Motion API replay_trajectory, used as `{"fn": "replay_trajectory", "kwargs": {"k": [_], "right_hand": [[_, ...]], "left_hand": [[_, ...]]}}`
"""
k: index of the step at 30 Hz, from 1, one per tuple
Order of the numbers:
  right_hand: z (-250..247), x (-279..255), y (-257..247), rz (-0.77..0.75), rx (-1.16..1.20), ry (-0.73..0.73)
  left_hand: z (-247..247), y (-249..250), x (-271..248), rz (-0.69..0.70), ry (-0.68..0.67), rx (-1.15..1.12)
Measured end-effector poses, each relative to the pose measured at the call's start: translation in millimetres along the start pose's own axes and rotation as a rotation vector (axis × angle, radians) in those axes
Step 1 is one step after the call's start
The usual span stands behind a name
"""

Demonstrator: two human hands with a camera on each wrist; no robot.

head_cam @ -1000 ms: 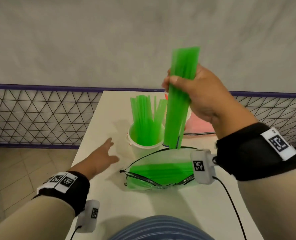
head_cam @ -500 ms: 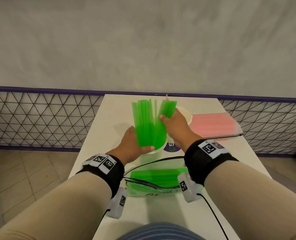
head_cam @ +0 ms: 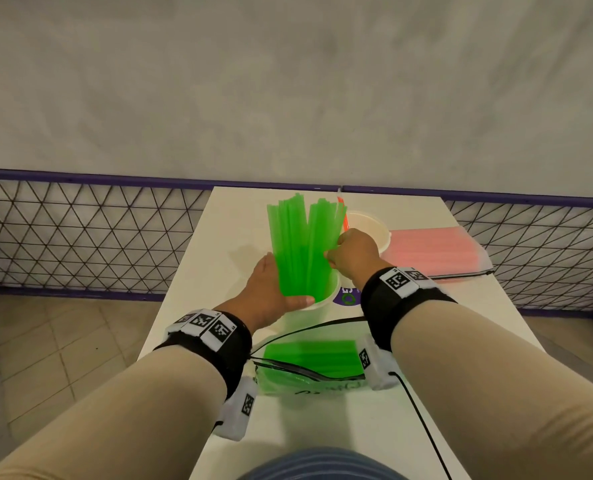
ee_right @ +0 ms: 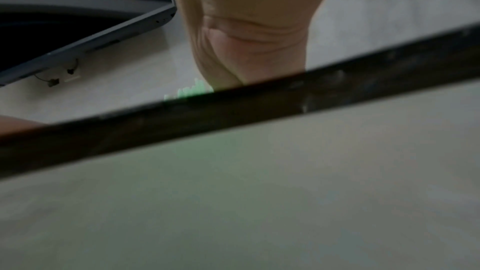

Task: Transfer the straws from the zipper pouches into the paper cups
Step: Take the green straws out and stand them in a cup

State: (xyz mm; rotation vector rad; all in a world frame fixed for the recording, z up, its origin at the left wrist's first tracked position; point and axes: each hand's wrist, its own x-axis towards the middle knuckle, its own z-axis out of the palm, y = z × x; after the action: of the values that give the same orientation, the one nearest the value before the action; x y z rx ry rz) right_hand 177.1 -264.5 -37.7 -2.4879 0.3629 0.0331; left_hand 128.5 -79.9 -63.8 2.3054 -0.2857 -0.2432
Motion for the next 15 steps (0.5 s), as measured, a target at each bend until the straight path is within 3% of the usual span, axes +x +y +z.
{"fn": "replay_trajectory", "kwargs": {"k": [5, 9, 12, 15], "right_hand": [[-12.2, -19.0, 2.1, 0.028, 0.223, 0.016], [-45.0, -54.9, -9.1, 0.002, 0.487, -0.021], [-67.9, -89.8, -12.7, -0.192, 0.494, -0.333], [-67.9, -116.2, -7.8, -0.324, 0.251, -0.765]], "left_hand": [[-2.3, -7.1, -5.3, -0.103, -0.038, -0.044], [-11.6, -32.8, -16.8, -0.183, 0.045, -0.316], [-17.3, -62.2, -30.3, -0.342, 0.048, -0.533], [-13.2, -82.8, -45.1, -0.410, -0.118, -0.442]]}}
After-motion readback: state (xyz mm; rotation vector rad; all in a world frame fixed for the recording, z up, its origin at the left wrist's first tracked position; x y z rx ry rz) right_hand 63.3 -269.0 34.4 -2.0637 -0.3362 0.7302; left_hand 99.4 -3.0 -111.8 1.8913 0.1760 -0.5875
